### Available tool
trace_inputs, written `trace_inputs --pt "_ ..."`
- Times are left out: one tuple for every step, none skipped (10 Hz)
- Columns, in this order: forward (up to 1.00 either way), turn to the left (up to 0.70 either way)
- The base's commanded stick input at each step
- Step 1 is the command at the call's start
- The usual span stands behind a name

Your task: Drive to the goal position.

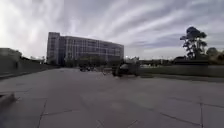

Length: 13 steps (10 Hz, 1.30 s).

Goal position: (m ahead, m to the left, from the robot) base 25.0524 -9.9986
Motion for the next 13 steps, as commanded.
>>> trace_inputs --pt "0.7 0.0" --pt "0.7 0.0" --pt "0.7 0.0" --pt "0.7 0.0" --pt "0.7 0.0" --pt "0.7 0.0" --pt "0.7 0.0" --pt "0.7 0.0" --pt "0.7 0.0" --pt "0.7 0.0" --pt "0.7 0.0" --pt "0.7 0.0" --pt "0.7 0.0"
